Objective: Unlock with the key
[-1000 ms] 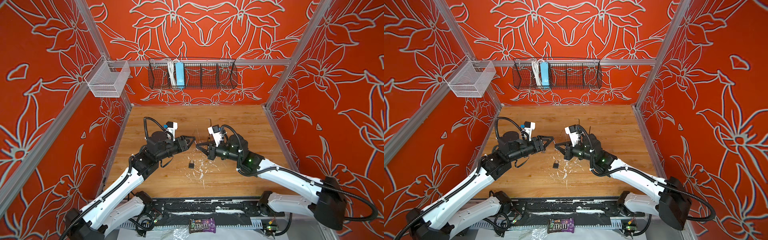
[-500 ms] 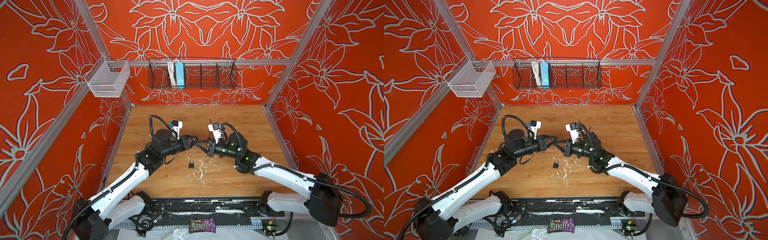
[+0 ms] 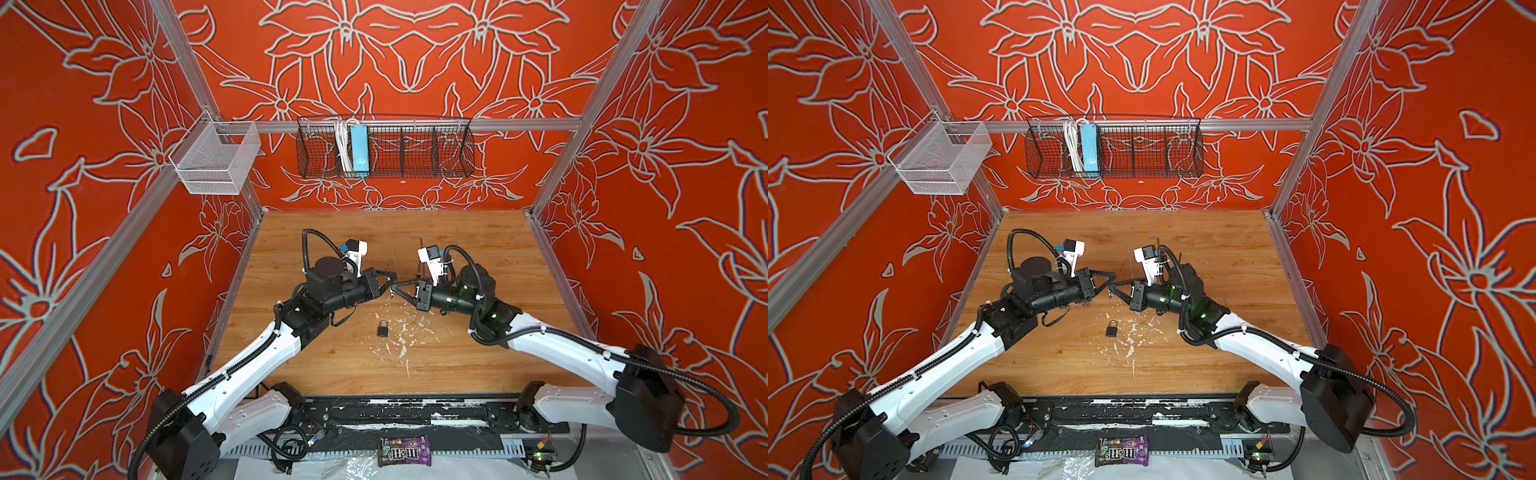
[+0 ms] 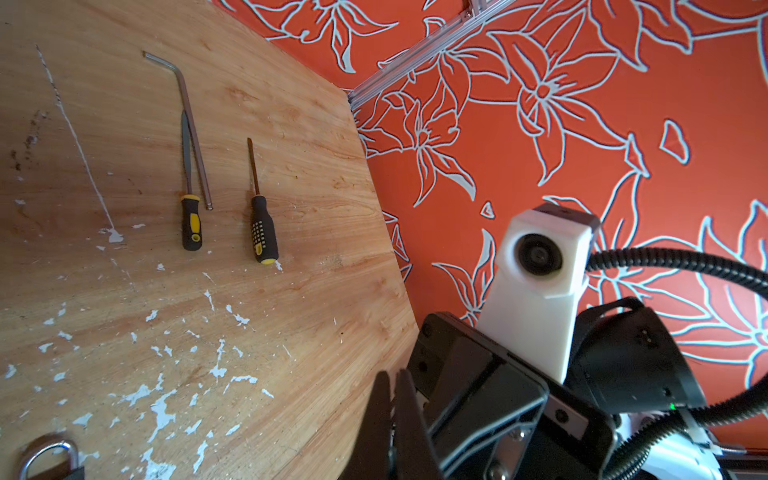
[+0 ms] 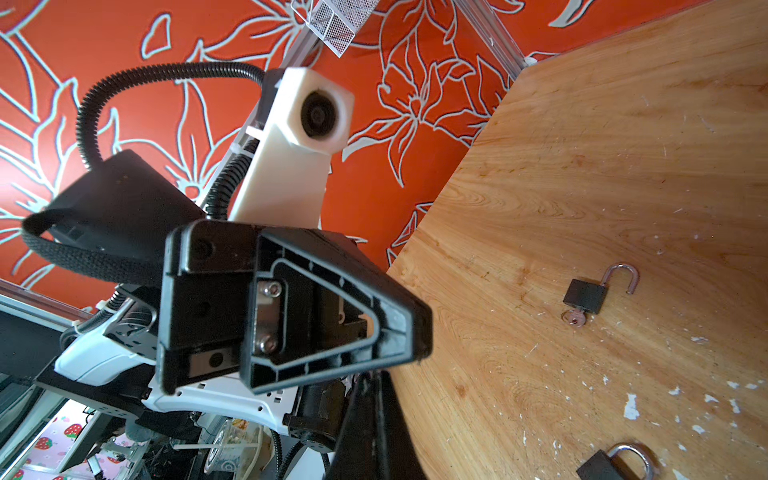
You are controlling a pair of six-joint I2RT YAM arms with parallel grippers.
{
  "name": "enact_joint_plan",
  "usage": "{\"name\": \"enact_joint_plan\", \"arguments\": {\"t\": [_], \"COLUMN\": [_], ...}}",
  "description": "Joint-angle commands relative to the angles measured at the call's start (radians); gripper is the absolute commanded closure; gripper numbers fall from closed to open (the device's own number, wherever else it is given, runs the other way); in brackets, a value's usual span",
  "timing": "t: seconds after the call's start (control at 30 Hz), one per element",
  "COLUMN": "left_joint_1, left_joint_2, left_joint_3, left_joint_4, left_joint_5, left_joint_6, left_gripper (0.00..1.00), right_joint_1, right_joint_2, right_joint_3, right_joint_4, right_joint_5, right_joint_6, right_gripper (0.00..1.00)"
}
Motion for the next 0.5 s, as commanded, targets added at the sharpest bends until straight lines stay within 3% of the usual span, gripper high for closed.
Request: {"name": "enact_joint_plan", "arguments": {"t": [0.0,0.1,0.3,0.47], "left_joint_1": [-0.002,-0.002,-0.002,-0.005], "left_joint_2": [0.002,0.005,-0.002,-0.003], "left_joint_3": [0.003,0.005,0.001,-0.009], "left_joint_4": [0.015,0.021,0.029,0.064], "left_joint_5": [0.003,0.004,-0.038,-0.065], "left_joint_6": [0.006,0.009,0.004,-0.015], "left_gripper": [1.00,1.00,1.00,1.00], "right_joint_1": [-0.011,-0.015,-0.025,-0.031], "right_joint_2": [0.007,0.005,-0.035,-0.045], "right_joint_3": [0.008,0.027,0.031,0.034], "right_joint_4": [0.033,-0.014,-0.100,-0.139], "right_joint_5": [-0.016,-0.024,-0.013,-0.014], "right_joint_6": [0.021,0.005,-0.019,0.010], "right_gripper": [1.00,1.00,0.72,0.66]}}
